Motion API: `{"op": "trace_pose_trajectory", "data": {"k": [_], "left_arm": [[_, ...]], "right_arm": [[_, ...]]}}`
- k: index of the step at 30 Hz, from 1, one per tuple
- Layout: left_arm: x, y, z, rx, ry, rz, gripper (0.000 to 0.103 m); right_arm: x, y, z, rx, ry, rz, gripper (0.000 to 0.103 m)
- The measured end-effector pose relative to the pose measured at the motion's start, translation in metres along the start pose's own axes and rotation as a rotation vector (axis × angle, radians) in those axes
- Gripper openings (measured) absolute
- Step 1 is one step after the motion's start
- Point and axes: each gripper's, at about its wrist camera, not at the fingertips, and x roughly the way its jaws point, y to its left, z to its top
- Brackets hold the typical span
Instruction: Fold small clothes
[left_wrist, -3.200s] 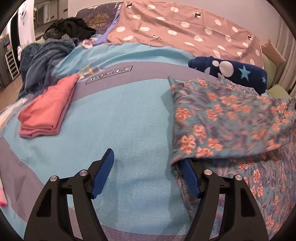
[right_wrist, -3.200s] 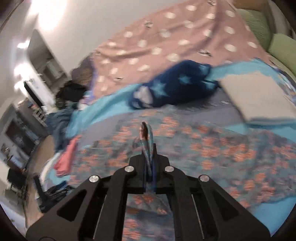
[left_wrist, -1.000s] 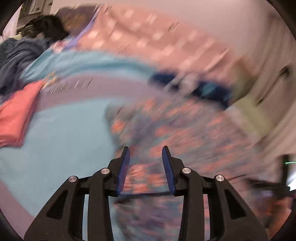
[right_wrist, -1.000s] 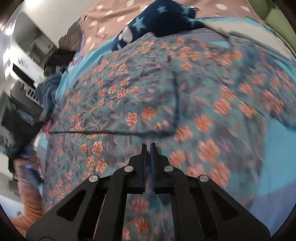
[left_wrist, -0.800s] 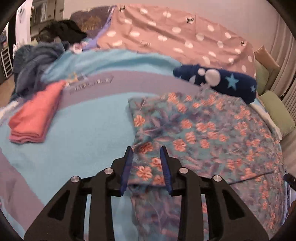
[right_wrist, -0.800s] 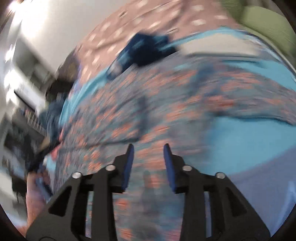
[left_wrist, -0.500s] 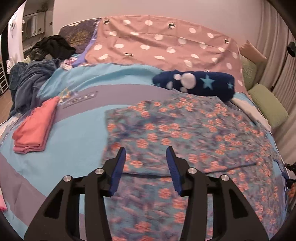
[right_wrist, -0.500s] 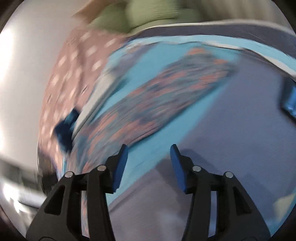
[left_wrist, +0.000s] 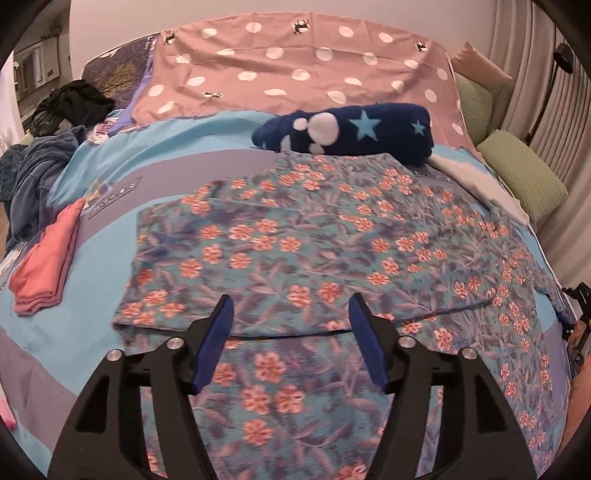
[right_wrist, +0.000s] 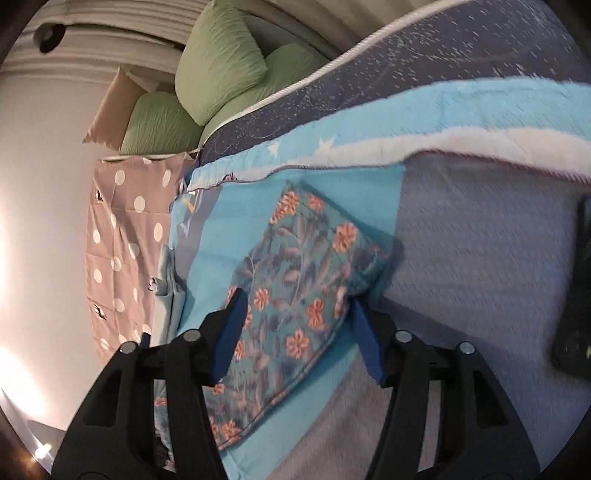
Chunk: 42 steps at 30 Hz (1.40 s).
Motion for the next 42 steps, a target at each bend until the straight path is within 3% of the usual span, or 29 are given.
{"op": "trace_pose_trajectory", "data": {"k": [2, 4, 6, 11, 16, 21, 25, 31, 37, 39, 42], "left_arm": [[0.005, -0.007, 0.001, 0.005, 0.005, -0.013, 0.067], [0.01, -0.016, 0.002, 0.017, 0.01, -0.027, 0.067], [0.014, -0.023, 0.002, 0.038, 0.016, -0.032, 0.067], [0.019, -0.029, 0.001, 0.061, 0.02, -0.054, 0.07], [0.022, -0.014, -0.002, -0.007, 0.023, -0.089, 0.07], [0.016, 0.012, -0.006, -0.065, -0.004, -0.106, 0.07], [0.005, 0.031, -0.005, -0.085, -0.041, -0.122, 0.07], [-0.002, 0.051, -0.004, -0.147, -0.061, -0.259, 0.07], [0.014, 0.044, -0.007, -0.196, 0.002, -0.392, 0.07], [0.019, 0.037, -0.007, -0.178, 0.015, -0.394, 0.07], [0.021, 0.03, -0.008, -0.149, 0.016, -0.391, 0.07]], "right_arm": [[0.008, 0.007, 0.004, -0.061, 0.018, -0.017, 0.018], [0.012, 0.013, 0.001, -0.102, 0.05, -0.022, 0.008], [0.005, 0.021, -0.005, -0.147, 0.041, -0.01, 0.005], [-0.023, 0.089, -0.035, -0.337, 0.019, 0.132, 0.005], [-0.055, 0.194, -0.109, -0.613, 0.037, 0.345, 0.005], [-0.057, 0.274, -0.218, -0.873, 0.175, 0.517, 0.005], [-0.046, 0.295, -0.29, -0.989, 0.318, 0.579, 0.005], [-0.022, 0.285, -0.373, -1.161, 0.514, 0.534, 0.005], [-0.013, 0.254, -0.412, -1.311, 0.604, 0.444, 0.01], [-0.013, 0.241, -0.421, -1.359, 0.62, 0.398, 0.016], [-0.009, 0.23, -0.417, -1.332, 0.637, 0.354, 0.038]]}}
